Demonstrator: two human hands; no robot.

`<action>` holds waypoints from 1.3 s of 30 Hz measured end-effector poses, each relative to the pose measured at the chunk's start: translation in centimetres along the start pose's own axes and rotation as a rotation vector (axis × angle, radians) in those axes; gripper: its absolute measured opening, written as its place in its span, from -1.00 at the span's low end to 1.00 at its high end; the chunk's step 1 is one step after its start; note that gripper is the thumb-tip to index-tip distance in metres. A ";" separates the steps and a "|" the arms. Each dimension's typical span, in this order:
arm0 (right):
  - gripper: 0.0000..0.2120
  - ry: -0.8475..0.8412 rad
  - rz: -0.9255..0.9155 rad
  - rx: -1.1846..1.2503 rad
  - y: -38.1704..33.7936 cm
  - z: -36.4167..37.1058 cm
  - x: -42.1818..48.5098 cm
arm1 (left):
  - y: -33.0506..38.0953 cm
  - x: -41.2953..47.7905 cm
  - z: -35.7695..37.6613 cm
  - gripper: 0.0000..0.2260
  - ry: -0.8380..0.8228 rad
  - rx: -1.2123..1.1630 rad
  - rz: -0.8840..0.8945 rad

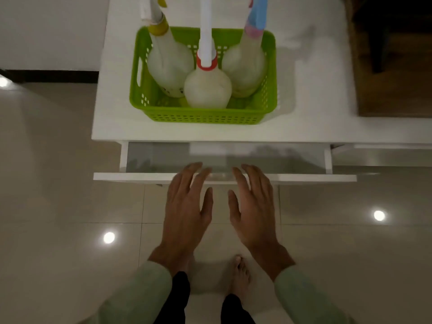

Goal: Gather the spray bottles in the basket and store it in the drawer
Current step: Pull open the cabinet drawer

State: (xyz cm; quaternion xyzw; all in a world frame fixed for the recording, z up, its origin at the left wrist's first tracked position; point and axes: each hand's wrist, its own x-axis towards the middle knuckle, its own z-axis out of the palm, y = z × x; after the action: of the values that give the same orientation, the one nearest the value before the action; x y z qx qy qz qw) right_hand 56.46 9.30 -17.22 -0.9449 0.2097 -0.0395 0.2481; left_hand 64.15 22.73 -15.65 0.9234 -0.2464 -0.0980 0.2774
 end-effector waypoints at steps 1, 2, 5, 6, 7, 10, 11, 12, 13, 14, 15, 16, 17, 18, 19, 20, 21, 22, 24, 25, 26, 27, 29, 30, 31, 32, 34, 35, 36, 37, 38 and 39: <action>-0.59 -0.026 -0.029 -0.106 -0.8 -3.8 -0.6 | 2.6 -0.3 -2.8 -0.62 -0.042 0.085 0.039; -0.59 -0.094 -0.034 -0.162 -0.5 -3.3 -0.4 | 2.2 -0.2 -2.3 -0.61 -0.112 0.153 0.025; -0.61 -0.154 -0.030 -0.242 0.4 -2.5 0.9 | 0.8 1.1 -1.4 -0.63 -0.205 0.276 -0.005; -0.62 -0.154 -0.025 -0.243 0.6 -2.2 1.0 | 0.5 1.2 -1.2 -0.64 -0.210 0.287 -0.007; -0.62 -0.164 -0.011 -0.235 0.4 -1.9 1.0 | 0.4 1.1 -1.1 -0.65 -0.224 0.290 -0.019; -0.60 -0.153 -0.031 -0.212 0.0 -2.1 -0.8 | 1.0 -0.4 -1.2 -0.64 -0.251 0.294 -0.009; -0.59 -0.155 -0.017 -0.197 -0.1 -2.3 -1.5 | 1.1 -1.0 -1.4 -0.63 -0.264 0.288 -0.022; -0.58 -0.153 -0.010 -0.187 -0.1 -2.2 -2.1 | 1.1 -1.6 -1.3 -0.63 -0.270 0.278 -0.029; -0.57 -0.155 -0.003 -0.186 -0.2 -2.2 -3.0 | 1.1 -2.4 -1.3 -0.64 -0.275 0.269 -0.040; -0.56 -0.163 0.006 -0.181 -0.3 -2.1 -3.7 | 1.2 -3.1 -1.3 -0.64 -0.278 0.257 -0.051; -0.56 -0.174 0.009 -0.175 -0.4 -2.0 -4.5 | 1.4 -3.9 -1.3 -0.64 -0.280 0.245 -0.061; -0.55 -0.181 0.014 -0.173 -0.4 -2.0 -5.3 | 1.4 -4.6 -1.3 -0.64 -0.280 0.239 -0.069; -0.54 -0.190 0.023 -0.168 -0.5 -2.0 -5.9 | 1.5 -5.1 -1.3 -0.64 -0.284 0.231 -0.076; -0.54 -0.204 0.030 -0.167 -0.6 -2.0 -6.6 | 1.5 -5.8 -1.4 -0.64 -0.293 0.226 -0.082; -0.54 -0.219 0.041 -0.167 -0.7 -2.1 -7.3 | 1.6 -6.5 -1.5 -0.64 -0.300 0.221 -0.092; -0.54 -0.225 0.047 -0.163 -0.8 -2.2 -7.8 | 1.6 -7.0 -1.5 -0.64 -0.306 0.211 -0.102; -0.55 -0.228 0.052 -0.159 -0.9 -2.2 -8.4 | 1.6 -7.5 -1.5 -0.65 -0.312 0.204 -0.112; -0.57 -0.224 0.057 -0.157 -0.9 -2.2 -8.9 | 1.7 -8.0 -1.6 -0.65 -0.316 0.198 -0.121; -0.65 -0.197 0.068 -0.151 -1.0 -2.2 -9.7 | 1.8 -9.0 -1.8 -0.66 -0.339 0.203 -0.129; -0.70 -0.179 0.076 -0.149 -1.2 -2.2 -10.1 | 1.7 -9.3 -2.0 -0.66 -0.352 0.205 -0.131; -0.75 -0.169 0.082 -0.148 -1.4 -2.3 -10.2 | 1.7 -9.6 -2.3 -0.67 -0.361 0.201 -0.130; -0.78 -0.170 0.088 -0.152 -1.5 -2.5 -10.3 | 1.7 -9.8 -2.5 -0.68 -0.370 0.190 -0.127; -0.75 -0.204 0.117 -0.162 -1.9 -3.0 -9.8 | 1.5 -9.7 -3.1 -0.70 -0.407 0.175 -0.113; -0.72 -0.226 0.163 -0.146 -2.0 -3.4 -9.1 | 1.4 -9.5 -3.4 -0.70 -0.423 0.158 -0.111; -0.69 -0.236 0.228 -0.109 -2.1 -3.8 -8.3 | 1.3 -9.0 -3.8 -0.71 -0.421 0.122 -0.125; -0.67 -0.224 0.303 -0.054 -2.1 -4.3 -7.3 | 1.2 -8.5 -4.3 -0.71 -0.397 0.066 -0.156; -0.68 -0.113 0.437 0.094 -2.2 -5.7 -4.5 | 1.1 -6.6 -5.6 -0.72 -0.280 -0.058 -0.220; -0.70 -0.031 0.481 0.181 -2.4 -6.5 -2.8 | 1.1 -5.3 -6.3 -0.72 -0.202 -0.113 -0.246; -0.71 0.053 0.506 0.268 -2.6 -7.5 -1.0 | 1.2 -3.8 -7.0 -0.71 -0.118 -0.168 -0.267; -0.72 0.130 0.517 0.348 -2.8 -8.4 0.9 | 1.4 -2.2 -7.7 -0.70 -0.030 -0.222 -0.280; -0.72 0.193 0.517 0.414 -3.1 -9.2 2.8 | 1.6 -0.5 -8.4 -0.71 0.060 -0.264 -0.282; -0.71 0.241 0.512 0.460 -3.4 -9.9 4.6 | 1.9 1.3 -9.1 -0.71 0.142 -0.288 -0.273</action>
State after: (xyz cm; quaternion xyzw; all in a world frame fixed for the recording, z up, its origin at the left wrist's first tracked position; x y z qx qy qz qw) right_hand 60.11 5.54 -7.04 -0.7700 0.4527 -0.1334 0.4295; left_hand 67.43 24.94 -7.14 0.9036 -0.0822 -0.1038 0.4074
